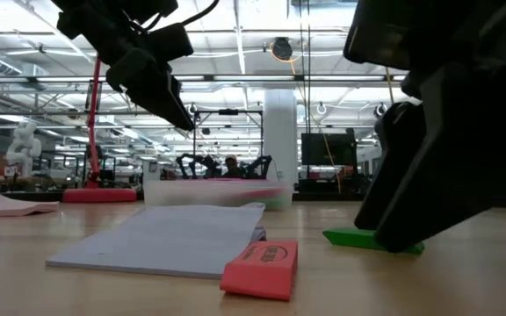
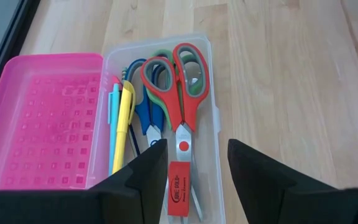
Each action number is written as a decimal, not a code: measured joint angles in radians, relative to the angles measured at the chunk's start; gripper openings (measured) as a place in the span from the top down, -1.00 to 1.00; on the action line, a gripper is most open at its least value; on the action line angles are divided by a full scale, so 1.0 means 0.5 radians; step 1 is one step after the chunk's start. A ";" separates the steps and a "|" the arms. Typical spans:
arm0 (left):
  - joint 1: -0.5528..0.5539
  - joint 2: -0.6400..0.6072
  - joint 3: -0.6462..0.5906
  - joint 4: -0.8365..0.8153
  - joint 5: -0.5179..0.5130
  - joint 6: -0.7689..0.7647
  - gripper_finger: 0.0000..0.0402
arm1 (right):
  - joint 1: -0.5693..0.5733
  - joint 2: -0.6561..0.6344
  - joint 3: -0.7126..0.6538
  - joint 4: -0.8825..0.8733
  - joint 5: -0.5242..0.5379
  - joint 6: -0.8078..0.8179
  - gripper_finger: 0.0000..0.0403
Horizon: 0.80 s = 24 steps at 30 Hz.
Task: Pack school essentials
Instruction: Put the green eraser into the pink supply box
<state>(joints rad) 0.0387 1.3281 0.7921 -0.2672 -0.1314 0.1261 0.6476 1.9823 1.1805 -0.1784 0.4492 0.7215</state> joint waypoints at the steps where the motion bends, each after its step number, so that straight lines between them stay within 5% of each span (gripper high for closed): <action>1: 0.000 0.000 0.000 0.001 0.000 0.000 0.14 | -0.001 0.005 0.001 0.003 -0.013 -0.001 -0.18; 8: 0.000 0.000 -0.001 0.013 0.000 0.000 0.14 | -0.005 0.019 0.005 -0.079 -0.006 -0.001 -0.14; 24: 0.000 0.000 -0.001 0.069 0.000 0.001 0.14 | -0.008 0.020 0.004 -0.081 -0.019 -0.068 0.48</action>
<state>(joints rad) 0.0387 1.3281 0.7918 -0.2329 -0.1314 0.1265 0.6437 1.9923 1.1824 -0.2192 0.4397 0.6876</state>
